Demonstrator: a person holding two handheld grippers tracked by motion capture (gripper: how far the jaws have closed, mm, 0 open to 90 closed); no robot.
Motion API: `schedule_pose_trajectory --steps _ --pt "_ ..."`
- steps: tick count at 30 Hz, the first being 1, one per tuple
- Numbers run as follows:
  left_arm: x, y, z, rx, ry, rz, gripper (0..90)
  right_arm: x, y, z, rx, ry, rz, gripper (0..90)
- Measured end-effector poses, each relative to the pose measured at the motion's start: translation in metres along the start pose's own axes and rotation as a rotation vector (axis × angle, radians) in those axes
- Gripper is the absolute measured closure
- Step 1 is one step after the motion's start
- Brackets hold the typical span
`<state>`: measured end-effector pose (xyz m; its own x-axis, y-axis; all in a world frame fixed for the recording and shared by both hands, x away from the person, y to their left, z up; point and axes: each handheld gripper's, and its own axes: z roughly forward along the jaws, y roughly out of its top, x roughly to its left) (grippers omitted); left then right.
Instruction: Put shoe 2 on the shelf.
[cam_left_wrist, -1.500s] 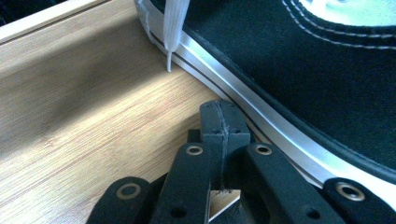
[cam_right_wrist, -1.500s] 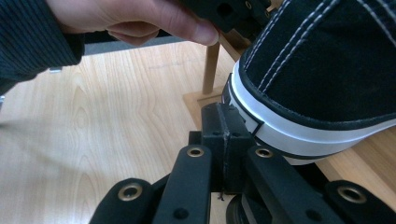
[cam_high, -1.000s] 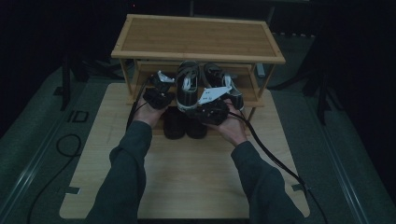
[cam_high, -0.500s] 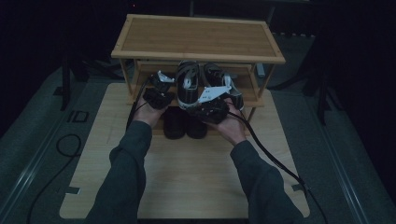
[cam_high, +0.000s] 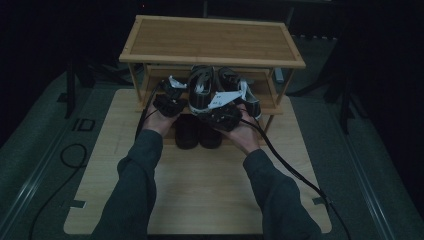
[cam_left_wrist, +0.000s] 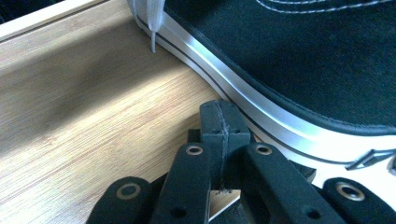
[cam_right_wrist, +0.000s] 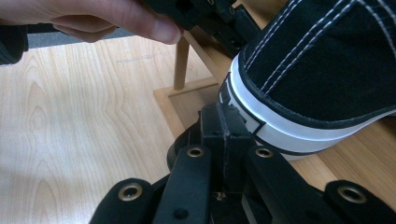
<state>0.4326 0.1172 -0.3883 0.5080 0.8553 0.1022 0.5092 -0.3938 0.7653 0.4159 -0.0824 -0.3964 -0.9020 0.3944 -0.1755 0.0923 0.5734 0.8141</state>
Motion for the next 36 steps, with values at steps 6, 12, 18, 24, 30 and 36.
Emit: schedule_pose_trajectory --steps 6,12,18,24,30,36 --pt "0.0 0.0 0.0 -0.001 0.0 -0.001 90.0 -0.003 0.0 0.001 0.004 -0.015 0.007 90.0" --pt "0.001 0.0 0.0 -0.001 -0.009 0.001 90.0 -0.001 -0.001 0.001 0.009 -0.05 0.017 90.0" --pt "0.002 -0.001 0.0 -0.007 -0.013 -0.01 90.0 -0.002 -0.006 -0.006 0.006 -0.031 0.018 90.0" --pt "0.003 0.0 0.0 -0.005 -0.019 -0.008 90.0 -0.006 -0.013 -0.019 0.012 -0.009 0.017 90.0" --pt "0.003 0.0 0.0 -0.004 -0.024 -0.016 90.0 -0.006 -0.024 -0.034 0.034 0.02 -0.003 87.4" --pt "0.004 0.0 0.0 -0.003 -0.029 -0.012 90.0 -0.007 -0.037 -0.053 0.03 0.024 -0.01 86.8"
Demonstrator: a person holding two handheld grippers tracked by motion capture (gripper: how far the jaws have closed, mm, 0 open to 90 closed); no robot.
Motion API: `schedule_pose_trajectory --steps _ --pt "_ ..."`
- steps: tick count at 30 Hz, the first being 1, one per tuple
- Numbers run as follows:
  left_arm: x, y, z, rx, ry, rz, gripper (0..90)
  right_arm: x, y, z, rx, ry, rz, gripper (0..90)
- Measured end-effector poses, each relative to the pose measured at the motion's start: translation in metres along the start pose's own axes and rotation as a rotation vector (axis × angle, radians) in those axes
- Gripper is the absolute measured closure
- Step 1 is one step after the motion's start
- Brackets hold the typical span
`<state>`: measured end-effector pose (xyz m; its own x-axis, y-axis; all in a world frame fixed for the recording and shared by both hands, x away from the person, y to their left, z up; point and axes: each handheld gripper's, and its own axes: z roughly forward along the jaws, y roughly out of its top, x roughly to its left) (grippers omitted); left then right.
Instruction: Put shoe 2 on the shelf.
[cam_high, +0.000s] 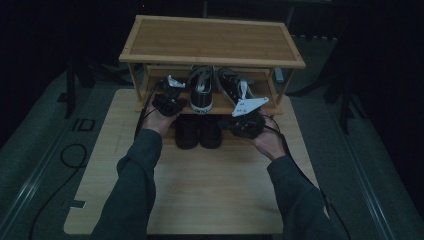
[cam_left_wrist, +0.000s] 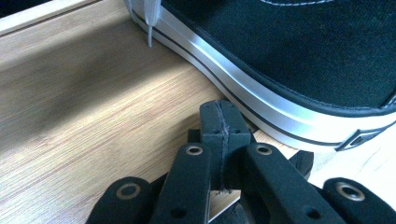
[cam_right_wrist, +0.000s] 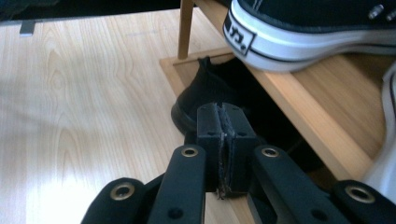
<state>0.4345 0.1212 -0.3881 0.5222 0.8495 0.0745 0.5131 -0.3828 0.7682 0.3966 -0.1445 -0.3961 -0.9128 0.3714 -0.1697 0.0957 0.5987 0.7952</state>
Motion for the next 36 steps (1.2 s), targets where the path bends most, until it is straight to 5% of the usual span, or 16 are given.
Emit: schedule_pose_trajectory --steps 18,36 --pt "0.002 0.0 0.0 -0.001 -0.013 -0.008 90.0 -0.024 -0.043 -0.064 -0.002 -0.067 0.039 88.2" --pt "0.002 0.0 0.0 -0.001 -0.012 -0.006 90.0 -0.031 -0.049 -0.074 -0.055 -0.061 0.076 90.0"
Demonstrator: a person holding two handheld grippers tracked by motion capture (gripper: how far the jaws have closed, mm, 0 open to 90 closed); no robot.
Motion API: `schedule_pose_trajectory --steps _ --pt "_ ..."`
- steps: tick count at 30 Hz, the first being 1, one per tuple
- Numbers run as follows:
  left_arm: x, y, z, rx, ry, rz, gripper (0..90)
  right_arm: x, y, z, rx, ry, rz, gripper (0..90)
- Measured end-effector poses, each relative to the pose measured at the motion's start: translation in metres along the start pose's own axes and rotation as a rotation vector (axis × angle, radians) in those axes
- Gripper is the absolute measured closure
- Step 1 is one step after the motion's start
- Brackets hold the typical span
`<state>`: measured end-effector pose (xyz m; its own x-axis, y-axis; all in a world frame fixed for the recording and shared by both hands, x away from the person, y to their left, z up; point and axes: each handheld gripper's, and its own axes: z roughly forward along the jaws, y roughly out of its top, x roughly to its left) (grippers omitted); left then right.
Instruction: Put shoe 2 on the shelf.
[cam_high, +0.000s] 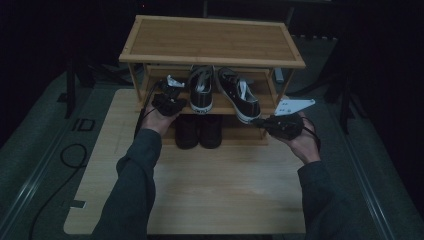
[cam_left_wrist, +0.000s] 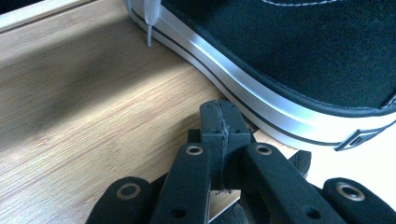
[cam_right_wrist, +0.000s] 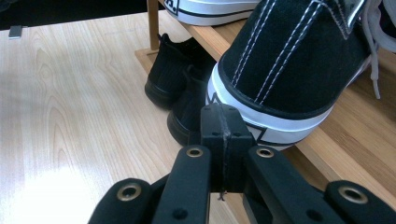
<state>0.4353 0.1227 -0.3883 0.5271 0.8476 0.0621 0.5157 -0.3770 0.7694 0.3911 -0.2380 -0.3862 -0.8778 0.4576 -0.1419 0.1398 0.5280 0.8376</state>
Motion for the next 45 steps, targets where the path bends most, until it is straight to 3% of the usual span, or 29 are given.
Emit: schedule_pose_trajectory --steps 7,16,20,27,35,45 --pt "0.0 0.0 0.0 0.002 -0.002 0.002 90.0 0.001 0.003 0.005 -0.015 0.021 0.0 90.0" --pt "0.002 -0.001 0.0 -0.002 -0.015 -0.004 90.0 0.008 0.016 0.024 -0.029 0.038 -0.024 90.0" --pt "0.001 0.0 0.0 -0.002 -0.014 0.0 90.0 0.015 0.02 0.034 -0.012 0.035 -0.05 90.0" --pt "-0.002 0.002 0.0 0.009 0.011 0.017 90.0 0.015 0.019 0.034 -0.021 0.035 -0.04 90.0" --pt "-0.004 0.003 0.002 -0.002 0.011 0.019 90.0 0.015 0.019 0.034 -0.02 0.032 -0.041 90.0" --pt "0.0 0.003 0.002 -0.001 -0.043 -0.012 90.0 0.013 0.019 0.034 -0.019 0.042 -0.043 90.0"
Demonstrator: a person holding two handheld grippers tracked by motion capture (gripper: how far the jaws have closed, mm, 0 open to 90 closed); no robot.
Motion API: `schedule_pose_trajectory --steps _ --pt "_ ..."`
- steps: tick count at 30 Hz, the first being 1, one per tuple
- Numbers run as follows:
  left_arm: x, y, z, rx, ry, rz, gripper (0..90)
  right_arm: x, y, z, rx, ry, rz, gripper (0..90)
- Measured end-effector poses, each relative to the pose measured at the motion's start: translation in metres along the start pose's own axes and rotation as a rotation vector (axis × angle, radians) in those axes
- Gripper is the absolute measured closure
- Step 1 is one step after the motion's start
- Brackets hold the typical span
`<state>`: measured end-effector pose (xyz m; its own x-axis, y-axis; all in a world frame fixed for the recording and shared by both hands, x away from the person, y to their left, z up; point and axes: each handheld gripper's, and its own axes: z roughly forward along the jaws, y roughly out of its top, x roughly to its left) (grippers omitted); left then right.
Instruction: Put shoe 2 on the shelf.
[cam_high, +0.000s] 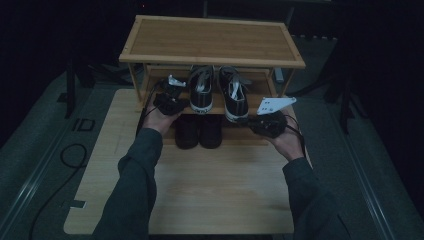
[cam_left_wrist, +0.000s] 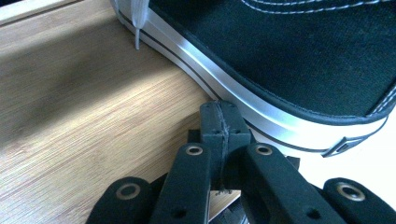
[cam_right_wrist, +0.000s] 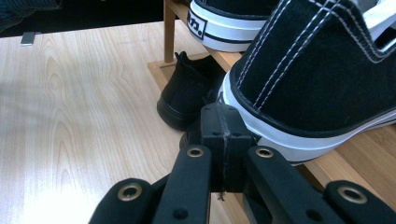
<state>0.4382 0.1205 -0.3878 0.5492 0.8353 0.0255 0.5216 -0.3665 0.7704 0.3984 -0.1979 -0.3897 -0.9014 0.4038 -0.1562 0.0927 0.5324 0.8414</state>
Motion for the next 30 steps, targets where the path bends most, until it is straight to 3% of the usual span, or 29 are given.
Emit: schedule_pose_trajectory --steps 12,30 --pt "0.0 0.0 0.0 -0.002 0.005 0.011 90.0 -0.016 -0.008 -0.018 -0.034 -0.035 0.063 90.0" --pt "0.0 -0.002 0.0 -0.009 0.003 0.013 90.0 -0.011 0.004 0.001 -0.034 -0.032 0.055 90.0"
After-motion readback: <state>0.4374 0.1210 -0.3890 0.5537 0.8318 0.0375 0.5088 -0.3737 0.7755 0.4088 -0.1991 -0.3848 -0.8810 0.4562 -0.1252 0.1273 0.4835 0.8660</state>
